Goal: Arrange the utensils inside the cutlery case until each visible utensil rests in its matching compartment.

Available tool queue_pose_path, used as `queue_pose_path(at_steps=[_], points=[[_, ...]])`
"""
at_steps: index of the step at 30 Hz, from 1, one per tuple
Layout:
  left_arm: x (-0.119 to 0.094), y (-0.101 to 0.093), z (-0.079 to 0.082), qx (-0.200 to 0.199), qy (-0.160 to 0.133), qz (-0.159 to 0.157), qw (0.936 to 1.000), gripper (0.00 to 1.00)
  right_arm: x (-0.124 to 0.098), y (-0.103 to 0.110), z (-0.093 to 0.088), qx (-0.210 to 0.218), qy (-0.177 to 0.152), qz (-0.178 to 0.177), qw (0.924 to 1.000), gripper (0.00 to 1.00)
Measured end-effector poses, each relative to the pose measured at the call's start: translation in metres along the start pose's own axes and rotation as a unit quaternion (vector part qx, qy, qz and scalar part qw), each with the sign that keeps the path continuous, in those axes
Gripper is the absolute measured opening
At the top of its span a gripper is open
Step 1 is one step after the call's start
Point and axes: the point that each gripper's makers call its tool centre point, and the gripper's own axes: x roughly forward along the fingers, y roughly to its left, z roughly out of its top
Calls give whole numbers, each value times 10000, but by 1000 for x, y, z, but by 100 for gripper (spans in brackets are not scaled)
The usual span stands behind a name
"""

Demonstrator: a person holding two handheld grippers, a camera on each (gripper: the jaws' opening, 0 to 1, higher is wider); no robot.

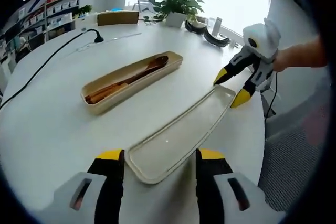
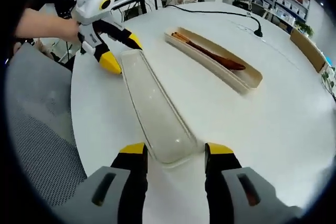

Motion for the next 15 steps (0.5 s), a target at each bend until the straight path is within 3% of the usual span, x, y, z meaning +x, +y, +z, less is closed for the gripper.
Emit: queue_pose_path(at_steps=[3,5,9,15], points=[[0,-6,-2,476,183,-15,9987,57,-3,-1,-1,24,38,154,9999,40],[2,-4,0,478,196,-31,9987,56,-4,1,-1,163,65,309,9994,40],[0,4,1,445,297,-86,9985,47,-8,7,-2,828,82,641,9945,40],[-5,-3,-4,701,483,-183,9962,43,-9,15,-3,787,10,675,9946,40]])
